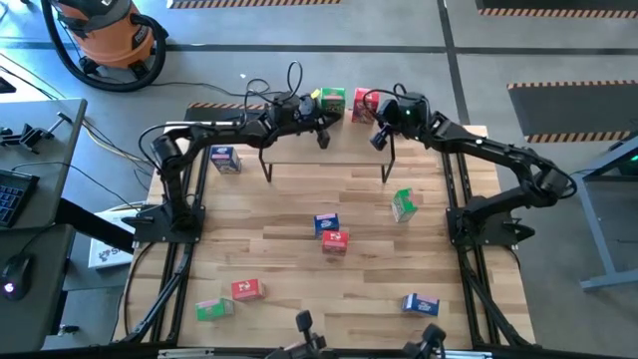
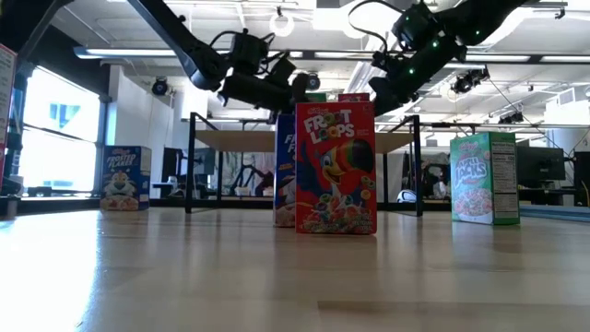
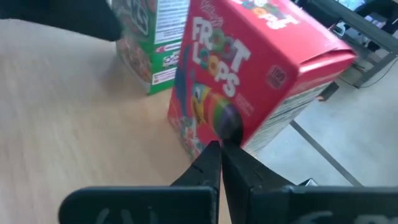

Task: Stack cereal on shelf
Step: Adjust the green and red cereal box on the shelf, then put the middle blue cereal on the shelf

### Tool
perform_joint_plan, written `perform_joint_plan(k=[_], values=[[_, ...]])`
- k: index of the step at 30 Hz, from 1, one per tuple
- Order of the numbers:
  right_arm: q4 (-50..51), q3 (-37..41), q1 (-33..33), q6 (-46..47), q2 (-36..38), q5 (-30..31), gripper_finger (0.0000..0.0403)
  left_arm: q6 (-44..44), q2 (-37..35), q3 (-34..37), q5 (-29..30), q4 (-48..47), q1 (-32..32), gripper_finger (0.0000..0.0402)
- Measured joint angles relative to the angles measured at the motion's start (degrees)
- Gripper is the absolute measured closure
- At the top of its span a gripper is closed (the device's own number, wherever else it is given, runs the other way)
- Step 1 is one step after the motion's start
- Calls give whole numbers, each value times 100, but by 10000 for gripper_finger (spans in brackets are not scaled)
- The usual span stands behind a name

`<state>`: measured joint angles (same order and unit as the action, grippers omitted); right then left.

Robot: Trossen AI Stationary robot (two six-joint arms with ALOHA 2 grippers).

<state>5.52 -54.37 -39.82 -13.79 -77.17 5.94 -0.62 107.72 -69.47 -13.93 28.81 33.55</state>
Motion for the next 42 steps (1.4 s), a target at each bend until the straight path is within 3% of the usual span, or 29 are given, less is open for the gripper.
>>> perform_joint_plan(k=[8, 18, 25, 32, 38, 42], values=[[-83, 0, -108, 26, 0, -19, 403, -6, -308, 127, -261, -199, -102, 401], [115, 2, -70, -11, 115, -68, 403, 38, -1107, 1068, -284, 127, -111, 402], [854, 134, 236, -19, 842, -842, 403, -351, -2346, 1480, -389, -1090, -131, 401], [-641, 1402, 819, 359, 1343, -1997, 403, -609, -3411, 1631, -399, -2872, -370, 401], [-1469, 2023, 1535, 640, 1614, -2017, 403, -752, -3633, 1633, -352, -3963, -863, 402], [-1475, 2059, 2041, 782, 1755, -1820, 403, -708, -3636, 1995, -339, -3414, -1296, 402]])
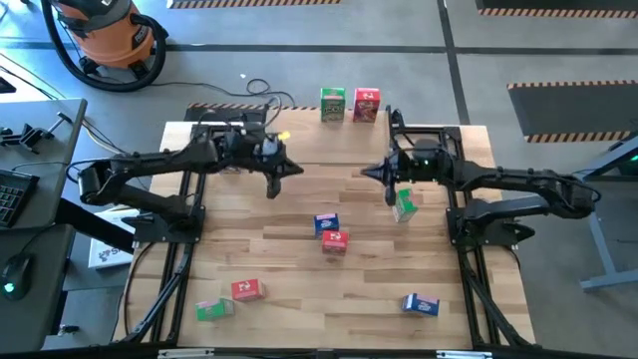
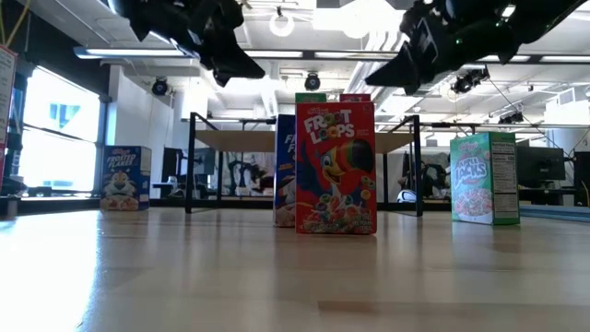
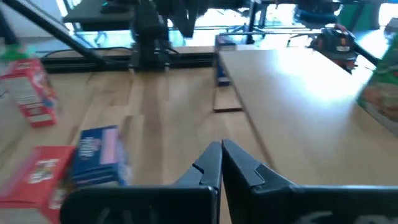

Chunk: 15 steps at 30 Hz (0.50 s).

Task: Stack cereal on shelf
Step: Put the middle blue cereal on the shelf

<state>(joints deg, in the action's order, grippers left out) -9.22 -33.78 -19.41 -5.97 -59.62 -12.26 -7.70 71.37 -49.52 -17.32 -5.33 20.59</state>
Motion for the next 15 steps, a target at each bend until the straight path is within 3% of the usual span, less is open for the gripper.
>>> perform_joint_plan(k=[9, 15], values=[[316, -109, 1262, 367, 160, 1009, 403, 763, 9, 1517, 13, 3116, -655, 402], [620, -107, 2223, 1080, 89, 1928, 403, 852, 7, 1981, 44, 3796, -931, 402]])
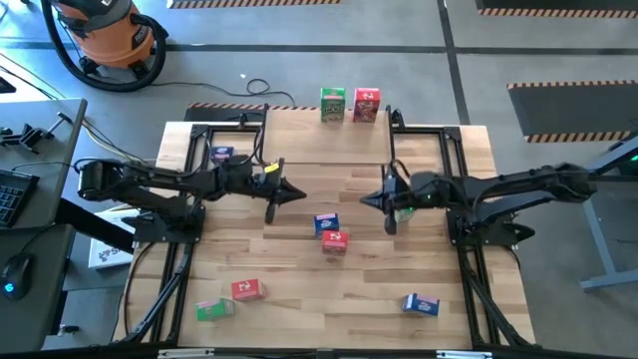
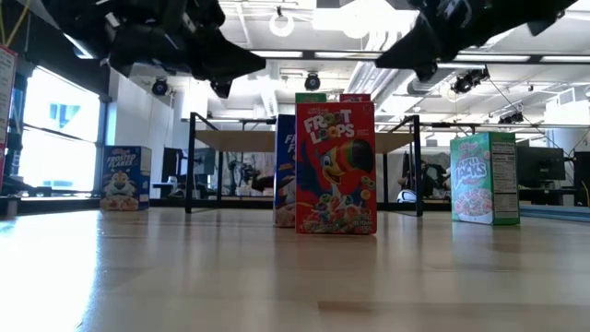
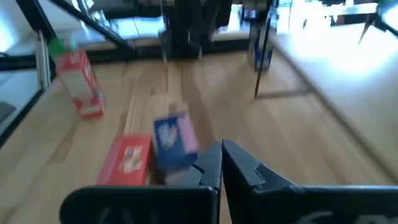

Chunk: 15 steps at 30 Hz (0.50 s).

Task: Stack cereal on shelf
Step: Put the middle blue cereal on the shelf

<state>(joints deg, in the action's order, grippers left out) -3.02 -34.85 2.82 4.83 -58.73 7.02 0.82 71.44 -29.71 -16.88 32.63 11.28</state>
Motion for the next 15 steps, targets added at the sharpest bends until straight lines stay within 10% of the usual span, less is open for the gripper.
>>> perform_joint_plan(k=[15], values=[[111, 0, 1644, 1168, -449, 1824, 261, 117, 0, 608, 927, 174, -412, 401]])
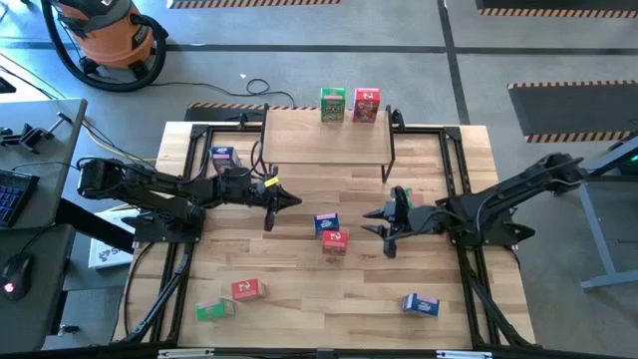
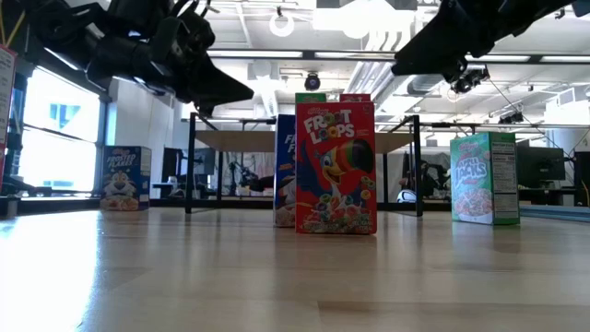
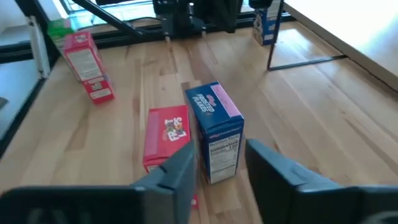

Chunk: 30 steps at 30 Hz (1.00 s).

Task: Stack cereal on shelf
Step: Put the middle blue cereal on the shelf

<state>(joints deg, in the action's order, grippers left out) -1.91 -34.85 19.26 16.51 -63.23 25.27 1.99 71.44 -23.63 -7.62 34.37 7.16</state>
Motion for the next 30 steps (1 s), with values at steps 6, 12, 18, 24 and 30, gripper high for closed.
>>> perform_joint_plan(k=[6, 12, 18, 24, 30], values=[[-554, 0, 200, -37, -395, 149, 168, 248, 0, 45, 0, -236, -92, 402], [-1233, 0, -118, -518, -882, -62, 121, 348, 0, 45, -15, -410, -190, 402], [-1670, 0, -967, -696, -1166, -1348, 118, 346, 114, 45, -15, -515, -367, 398], [-1948, 0, -1534, -1060, -1493, -2523, 118, 197, 513, 41, -13, -399, -467, 394], [-1962, -35, -1924, -1056, -1754, -2911, 119, 274, 941, 41, 180, -321, -468, 394]])
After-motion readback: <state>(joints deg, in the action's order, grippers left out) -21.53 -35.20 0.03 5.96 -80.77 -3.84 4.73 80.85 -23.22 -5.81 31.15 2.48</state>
